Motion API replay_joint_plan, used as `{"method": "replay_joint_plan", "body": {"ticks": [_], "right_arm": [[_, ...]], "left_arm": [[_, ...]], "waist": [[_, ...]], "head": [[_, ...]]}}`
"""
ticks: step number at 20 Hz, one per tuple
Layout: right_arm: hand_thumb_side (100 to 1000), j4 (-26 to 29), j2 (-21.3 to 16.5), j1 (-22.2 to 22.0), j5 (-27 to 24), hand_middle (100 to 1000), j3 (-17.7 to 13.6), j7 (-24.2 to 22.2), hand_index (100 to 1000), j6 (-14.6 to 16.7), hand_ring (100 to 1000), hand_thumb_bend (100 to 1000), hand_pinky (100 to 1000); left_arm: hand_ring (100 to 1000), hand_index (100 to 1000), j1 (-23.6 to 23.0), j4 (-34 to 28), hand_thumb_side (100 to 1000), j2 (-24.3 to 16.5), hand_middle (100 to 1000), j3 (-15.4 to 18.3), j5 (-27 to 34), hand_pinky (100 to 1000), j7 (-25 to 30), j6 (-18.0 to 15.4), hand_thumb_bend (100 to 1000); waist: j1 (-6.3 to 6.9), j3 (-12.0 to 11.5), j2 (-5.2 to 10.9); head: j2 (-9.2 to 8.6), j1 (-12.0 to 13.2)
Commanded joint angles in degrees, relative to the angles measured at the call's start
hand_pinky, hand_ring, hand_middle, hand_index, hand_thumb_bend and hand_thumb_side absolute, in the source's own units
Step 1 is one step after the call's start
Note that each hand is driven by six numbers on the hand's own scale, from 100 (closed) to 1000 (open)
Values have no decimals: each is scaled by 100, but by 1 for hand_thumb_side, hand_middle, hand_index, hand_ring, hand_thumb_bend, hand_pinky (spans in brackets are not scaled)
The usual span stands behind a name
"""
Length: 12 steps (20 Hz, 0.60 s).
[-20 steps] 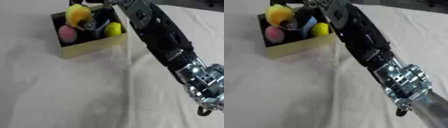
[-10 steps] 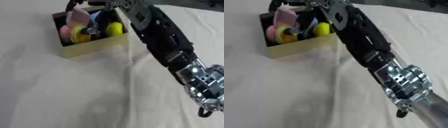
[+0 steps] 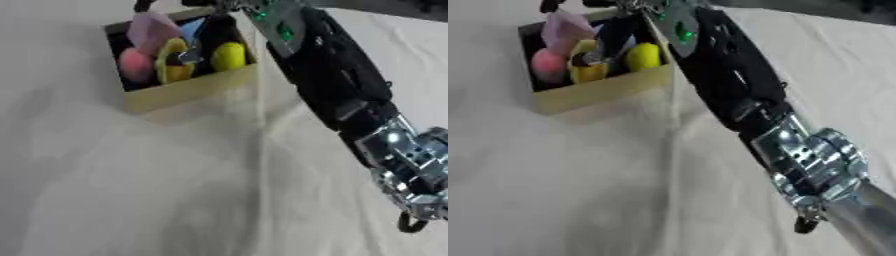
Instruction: Pick up objects on the table and place them in the box.
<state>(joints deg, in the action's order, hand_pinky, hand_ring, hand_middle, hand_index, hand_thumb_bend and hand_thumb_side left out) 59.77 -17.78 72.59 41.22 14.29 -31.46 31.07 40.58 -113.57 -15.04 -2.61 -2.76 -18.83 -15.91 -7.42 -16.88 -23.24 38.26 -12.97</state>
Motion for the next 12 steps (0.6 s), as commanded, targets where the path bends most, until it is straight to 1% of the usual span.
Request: {"method": "replay_joint_plan", "body": {"ticks": [1, 2, 3, 4, 5, 6, 7, 8, 9, 10, 11, 12], "right_arm": [[380, 340, -250, 89, -230, 795, -118, 146, 883, -85, 885, 384, 883], [380, 487, -316, 68, -367, 792, -146, 201, 882, -134, 882, 372, 883], [391, 666, -402, 48, -548, 781, -190, 276, 877, -203, 872, 324, 880], [400, 898, -526, 15, -786, 778, -238, 387, 877, -305, 870, 314, 879], [471, 1150, -662, -28, -1057, 768, -280, 499, 873, -425, 861, 261, 880], [482, 1436, -832, -93, -1421, 766, -333, 650, 872, -564, 859, 249, 881], [505, 1732, -1018, -173, -1811, 758, -392, 816, 865, -720, 853, 194, 880], [520, 2032, -1216, -274, -2189, 754, -455, 991, 859, -883, 850, 170, 879], [552, 2310, -1402, -382, -2531, 749, -518, 1161, 847, -1048, 845, 121, 879], [565, 2612, -1613, -528, -2894, 747, -592, 1356, 842, -1201, 844, 101, 879], [590, 2892, -1799, -684, -3233, 745, -669, 1547, 837, -1322, 842, 100, 881], [597, 3166, -1959, -847, -3564, 742, -758, 1747, 833, -1430, 838, 100, 881]], "left_arm": [[735, 801, 44, -103, 499, -45, 675, 17, -16, 711, 11, 9, 532], [735, 801, 36, -103, 499, -50, 675, 21, -20, 711, 8, 11, 532], [736, 801, 26, -103, 499, -56, 676, 27, -25, 711, 2, 13, 532], [736, 801, 17, -103, 499, -65, 676, 35, -31, 711, -7, 15, 532], [736, 801, 5, -103, 499, -76, 676, 42, -37, 711, -18, 17, 532], [736, 801, -12, -103, 499, -93, 676, 52, -46, 711, -32, 21, 532], [737, 801, -31, -103, 500, -112, 676, 61, -55, 710, -46, 28, 531], [737, 801, -50, -103, 500, -132, 676, 68, -65, 710, -59, 34, 531], [737, 801, -66, -103, 501, -150, 676, 74, -73, 710, -70, 38, 530], [737, 801, -87, -103, 501, -174, 676, 85, -85, 710, -84, 43, 530], [737, 801, -107, -103, 502, -198, 676, 97, -98, 710, -99, 50, 529], [738, 800, -128, -103, 502, -222, 676, 111, -112, 709, -118, 55, 529]], "waist": [[47, 21, 183], [48, 30, 188], [49, 45, 193], [49, 60, 197], [51, 80, 203], [53, 105, 208], [59, 135, 213], [66, 164, 217], [76, 192, 219], [88, 224, 220], [104, 257, 219], [124, 292, 216]], "head": [[23, 24], [32, 32], [44, 44], [56, 59], [69, 81], [79, 106], [87, 133], [93, 158], [95, 186], [97, 215], [94, 239], [84, 260]]}}
